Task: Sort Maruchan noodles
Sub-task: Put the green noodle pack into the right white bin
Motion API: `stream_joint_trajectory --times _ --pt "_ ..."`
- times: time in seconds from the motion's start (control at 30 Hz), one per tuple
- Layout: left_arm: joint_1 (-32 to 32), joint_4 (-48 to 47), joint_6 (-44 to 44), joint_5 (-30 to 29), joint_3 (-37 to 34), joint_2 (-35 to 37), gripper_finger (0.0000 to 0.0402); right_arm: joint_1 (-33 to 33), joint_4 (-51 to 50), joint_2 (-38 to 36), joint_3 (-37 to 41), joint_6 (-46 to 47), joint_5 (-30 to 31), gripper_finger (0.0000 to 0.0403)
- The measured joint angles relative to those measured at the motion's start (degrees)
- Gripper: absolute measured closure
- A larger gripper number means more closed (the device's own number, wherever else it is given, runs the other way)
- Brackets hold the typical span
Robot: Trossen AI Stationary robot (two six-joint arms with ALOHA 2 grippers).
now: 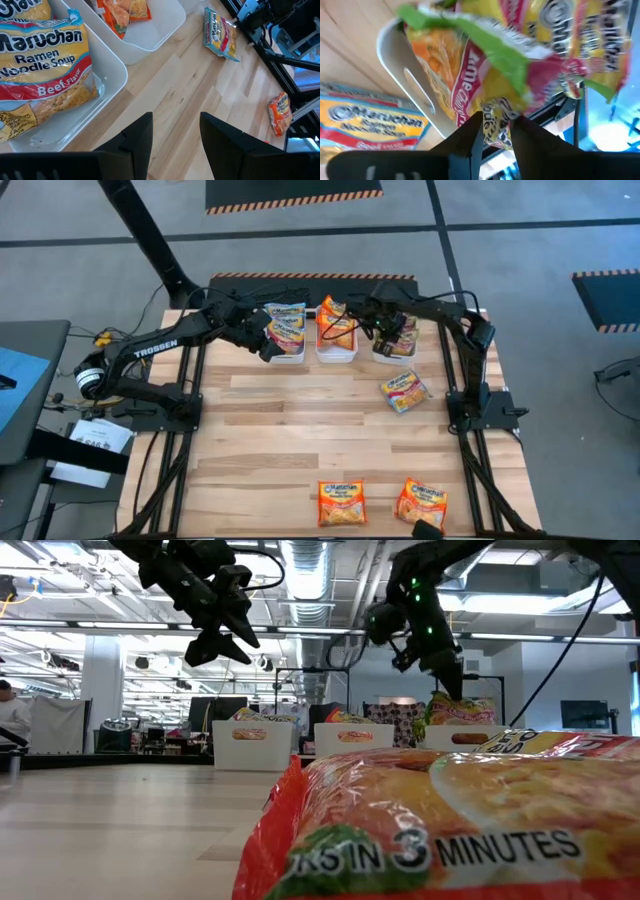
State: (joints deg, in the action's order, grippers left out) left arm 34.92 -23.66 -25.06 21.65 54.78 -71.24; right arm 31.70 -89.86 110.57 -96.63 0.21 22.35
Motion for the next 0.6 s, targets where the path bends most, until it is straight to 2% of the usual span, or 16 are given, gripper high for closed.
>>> stream_joint_trajectory --times 0.2,0.4,0.6 --pt "0.0 0.0 0.0 -0.04 0.0 0.0 0.0253 -0.2 -0.13 -4.07 -3.42 3.9 -0.77 0.0278" --pt "0.0 0.05 0.0 -0.1 0.0 0.0 0.0253 0.23 4.63 -4.43 -4.09 6.01 -14.88 0.0278" --pt "0.0 0.02 -0.26 -1.54 0.0 -0.02 0.0253 -0.11 7.13 -3.26 -2.26 5.35 -17.16 0.0282"
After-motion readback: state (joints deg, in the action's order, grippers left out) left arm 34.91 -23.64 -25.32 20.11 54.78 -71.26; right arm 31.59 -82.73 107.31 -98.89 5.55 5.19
